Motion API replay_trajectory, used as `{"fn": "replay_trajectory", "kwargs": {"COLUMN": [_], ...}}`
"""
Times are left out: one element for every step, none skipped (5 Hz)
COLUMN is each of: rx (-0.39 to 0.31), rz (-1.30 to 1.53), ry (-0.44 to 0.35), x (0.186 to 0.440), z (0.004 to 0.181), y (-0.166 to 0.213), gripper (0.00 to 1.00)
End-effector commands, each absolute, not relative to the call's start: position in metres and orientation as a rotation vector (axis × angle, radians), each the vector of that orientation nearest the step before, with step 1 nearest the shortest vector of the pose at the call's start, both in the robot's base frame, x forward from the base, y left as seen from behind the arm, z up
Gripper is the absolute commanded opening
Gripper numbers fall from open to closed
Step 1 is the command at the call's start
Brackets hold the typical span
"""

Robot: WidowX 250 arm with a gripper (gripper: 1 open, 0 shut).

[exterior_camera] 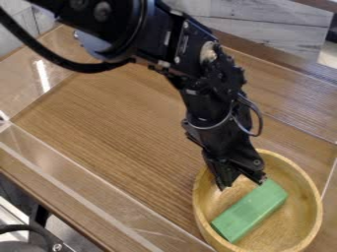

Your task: Put the green block in the brown bowl

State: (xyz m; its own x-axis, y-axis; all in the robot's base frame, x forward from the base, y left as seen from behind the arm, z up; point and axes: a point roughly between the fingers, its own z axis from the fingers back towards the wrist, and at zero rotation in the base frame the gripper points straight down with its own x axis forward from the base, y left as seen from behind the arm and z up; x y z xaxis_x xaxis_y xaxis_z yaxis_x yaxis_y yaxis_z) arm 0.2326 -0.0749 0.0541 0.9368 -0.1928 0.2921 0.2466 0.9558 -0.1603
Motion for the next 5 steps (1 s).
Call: {"fn": "replay_trajectory", "kwargs": {"rx": [-0.212, -0.220, -0.228, -0.236, -0.243], "rz": [-0.212, -0.204, -0.197, -0.189, -0.184], "ry": [-0.319, -0.308, -0.296, -0.283, -0.272], "x": [0.2455, 0.2453, 0.2449, 0.2440, 0.2433], "z": [0.0666, 0.0660, 0.0655, 0.0653, 0.0653], "y": [-0.0741, -0.0728, -0.0713, -0.0699, -0.0687], "gripper": [0.00, 0.00, 0.00, 0.00, 0.00]}}
